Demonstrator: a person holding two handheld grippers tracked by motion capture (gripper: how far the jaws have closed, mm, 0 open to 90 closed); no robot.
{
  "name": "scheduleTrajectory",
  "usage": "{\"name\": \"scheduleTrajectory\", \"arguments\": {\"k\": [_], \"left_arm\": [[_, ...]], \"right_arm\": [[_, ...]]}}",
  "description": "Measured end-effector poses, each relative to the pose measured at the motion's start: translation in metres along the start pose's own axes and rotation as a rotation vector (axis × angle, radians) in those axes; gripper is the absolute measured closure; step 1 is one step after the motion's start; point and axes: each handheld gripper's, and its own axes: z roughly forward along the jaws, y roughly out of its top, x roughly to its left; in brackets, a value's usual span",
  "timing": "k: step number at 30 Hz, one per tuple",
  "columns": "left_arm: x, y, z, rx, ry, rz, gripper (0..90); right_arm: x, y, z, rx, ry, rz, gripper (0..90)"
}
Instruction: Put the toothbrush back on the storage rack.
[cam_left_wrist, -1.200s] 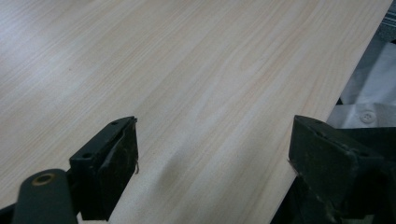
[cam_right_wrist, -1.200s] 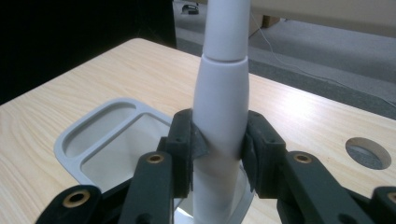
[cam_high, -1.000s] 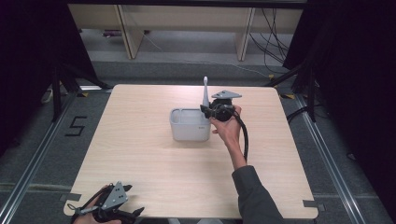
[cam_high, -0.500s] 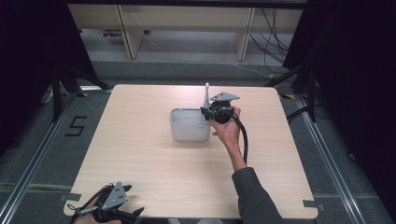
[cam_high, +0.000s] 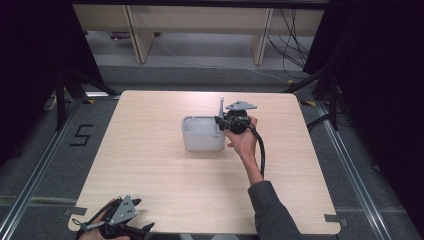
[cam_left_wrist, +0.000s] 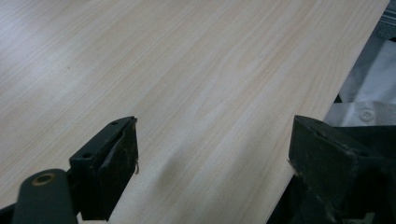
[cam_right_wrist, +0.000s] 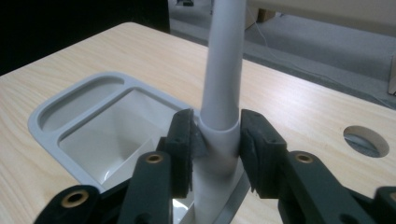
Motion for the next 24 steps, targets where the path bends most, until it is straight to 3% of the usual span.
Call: {"name": "scheduleTrajectory", "arguments": {"k": [3, 5, 7, 9, 12, 15, 17, 21, 23, 24], "left_arm": [[0.0, 0.0, 0.0, -0.01, -0.015, -0.002, 15.6], [0.0, 0.0, 0.0, -0.011, -0.016, -0.005, 15.6], [0.0, 0.0, -0.002, 0.006, -0.01, -0.007, 15.6], [-0.001, 0.0, -0.002, -0.007, -0.02, -0.008, 15.6], [0.0, 0.0, -0.002, 0.001, 0.0, -0.01, 15.7], [-0.001, 0.0, -0.002, -0.003, -0.004, -0.023, 15.7], [0.0, 0.0, -0.001, 0.006, 0.007, -0.009, 15.6], [-0.001, 0.0, -0.001, 0.0, 0.01, -0.017, 15.6], [0.001, 0.0, -0.002, 0.014, 0.005, 0.007, 15.7], [0.001, 0.0, -0.002, 0.01, 0.01, 0.0, 15.6]], "right_arm": [[0.002, 0.002, -0.003, 0.0, -0.004, 0.022, 58.4], [0.002, 0.003, -0.005, -0.006, -0.009, -0.005, 56.9], [0.001, 0.004, -0.006, -0.019, -0.007, -0.003, 54.8], [0.0, 0.004, -0.009, -0.025, -0.016, -0.002, 51.3], [0.0, 0.005, -0.017, -0.021, 0.006, 0.057, 42.5], [-0.001, 0.005, -0.022, -0.026, -0.002, 0.051, 40.2], [-0.001, 0.005, -0.027, -0.041, 0.006, 0.042, 38.8], [-0.001, 0.004, -0.038, -0.047, 0.008, 0.062, 38.2], [-0.001, 0.003, -0.042, -0.054, 0.018, 0.066, 38.2], [-0.001, 0.0, -0.046, -0.064, 0.02, 0.068, 38.2]]}}
